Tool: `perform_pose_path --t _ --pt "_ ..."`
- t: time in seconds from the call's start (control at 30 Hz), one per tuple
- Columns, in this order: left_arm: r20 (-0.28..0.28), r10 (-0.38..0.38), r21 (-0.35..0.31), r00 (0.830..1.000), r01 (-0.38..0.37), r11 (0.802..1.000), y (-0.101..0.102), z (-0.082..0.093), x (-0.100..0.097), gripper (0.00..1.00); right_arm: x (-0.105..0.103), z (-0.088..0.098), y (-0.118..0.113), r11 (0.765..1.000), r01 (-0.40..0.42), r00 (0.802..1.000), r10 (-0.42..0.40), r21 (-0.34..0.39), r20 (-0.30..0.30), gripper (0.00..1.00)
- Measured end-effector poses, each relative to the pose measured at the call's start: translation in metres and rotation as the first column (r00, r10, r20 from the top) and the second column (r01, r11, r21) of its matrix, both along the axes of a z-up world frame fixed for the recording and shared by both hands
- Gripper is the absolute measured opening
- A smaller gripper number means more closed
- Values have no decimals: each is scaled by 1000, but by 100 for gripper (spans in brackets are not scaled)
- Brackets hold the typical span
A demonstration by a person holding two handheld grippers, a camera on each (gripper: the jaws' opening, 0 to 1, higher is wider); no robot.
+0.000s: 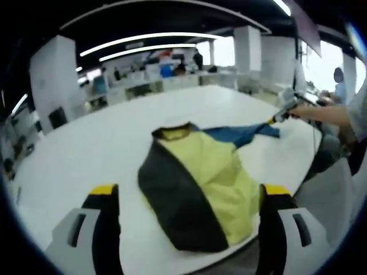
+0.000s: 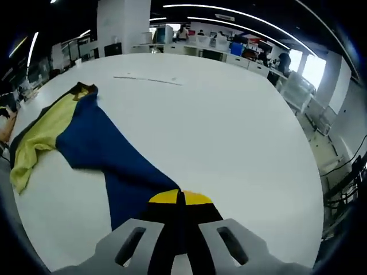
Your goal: Fold the garment on the visible template until the final outline fits inside the template.
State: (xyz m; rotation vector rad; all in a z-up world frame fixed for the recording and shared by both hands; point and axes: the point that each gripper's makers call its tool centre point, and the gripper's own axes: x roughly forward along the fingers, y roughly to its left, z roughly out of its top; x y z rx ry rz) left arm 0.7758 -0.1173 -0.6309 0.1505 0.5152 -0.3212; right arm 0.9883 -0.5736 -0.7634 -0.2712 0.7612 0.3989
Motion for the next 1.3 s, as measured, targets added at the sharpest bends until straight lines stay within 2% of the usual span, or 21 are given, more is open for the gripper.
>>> perform_pose_path --t 0.27,0.63,0.87,0.97,1.03,1.13,1.3 --pt "-12 7 0 1000 -7 1000 1 -4 -4 97 0 -9 -1 1000 -4 1000 4 -16 -8 1" --pt "-9 32 0 999 -32 999 4 -5 -8 97 2 -9 0 1000 -7 1000 7 -11 4 1" --pt "-10 21 0 1000 -21 1000 -2 -7 -5 97 2 -8 1 999 -31 999 31 -12 30 1" --pt "-7 18 -2 1000 -18 1000 -5 -6 -4 97 2 -4 2 999 -34 998 35 -9 57 4" --pt "-7 16 -2 1000 -16 1000 -6 -6 -3 97 2 -1 3 999 -35 997 34 10 62 5" --pt "-8 7 1 1000 -7 1000 -9 -5 -4 97 2 2 5 999 -33 997 31 32 70 12" --pt "3 -5 2 1000 5 1000 -8 -2 -2 97 -2 9 8 999 -17 996 12 48 90 16"
